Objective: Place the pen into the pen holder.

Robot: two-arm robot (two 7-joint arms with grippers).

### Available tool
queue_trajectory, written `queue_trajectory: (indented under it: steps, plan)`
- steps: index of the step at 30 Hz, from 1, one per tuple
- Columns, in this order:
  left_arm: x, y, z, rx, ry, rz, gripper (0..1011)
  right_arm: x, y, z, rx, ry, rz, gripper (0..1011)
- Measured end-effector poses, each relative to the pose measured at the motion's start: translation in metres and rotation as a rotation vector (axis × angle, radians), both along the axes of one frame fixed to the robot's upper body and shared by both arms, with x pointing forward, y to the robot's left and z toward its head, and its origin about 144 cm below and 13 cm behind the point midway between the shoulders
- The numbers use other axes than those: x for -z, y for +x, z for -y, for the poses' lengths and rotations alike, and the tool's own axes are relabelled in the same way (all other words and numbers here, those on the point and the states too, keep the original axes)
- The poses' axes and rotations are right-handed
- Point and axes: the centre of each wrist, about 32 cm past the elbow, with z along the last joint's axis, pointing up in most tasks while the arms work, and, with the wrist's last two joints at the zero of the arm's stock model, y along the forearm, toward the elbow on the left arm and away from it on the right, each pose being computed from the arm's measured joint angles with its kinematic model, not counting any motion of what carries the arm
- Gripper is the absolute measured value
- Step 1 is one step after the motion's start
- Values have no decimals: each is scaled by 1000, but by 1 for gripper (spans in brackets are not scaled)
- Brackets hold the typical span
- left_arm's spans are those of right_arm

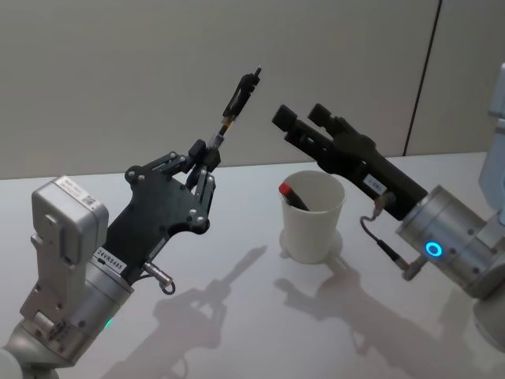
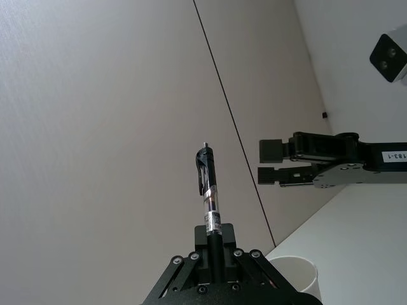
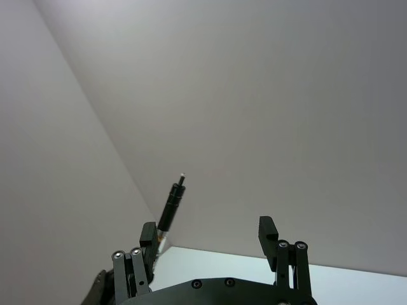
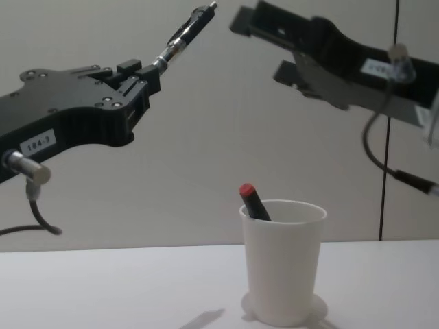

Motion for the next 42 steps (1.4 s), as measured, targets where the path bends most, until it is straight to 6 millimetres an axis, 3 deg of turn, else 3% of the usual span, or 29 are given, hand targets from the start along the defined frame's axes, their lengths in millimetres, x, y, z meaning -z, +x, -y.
queue_trajectory:
  steps: [20, 42]
  plan:
    - [-2, -1, 0, 9, -6, 19, 121, -10, 23, -26, -143, 168, 49, 1001]
    - [-3, -2, 0, 11, -7, 23, 121, -4, 40, -62, -214, 138, -2, 1002]
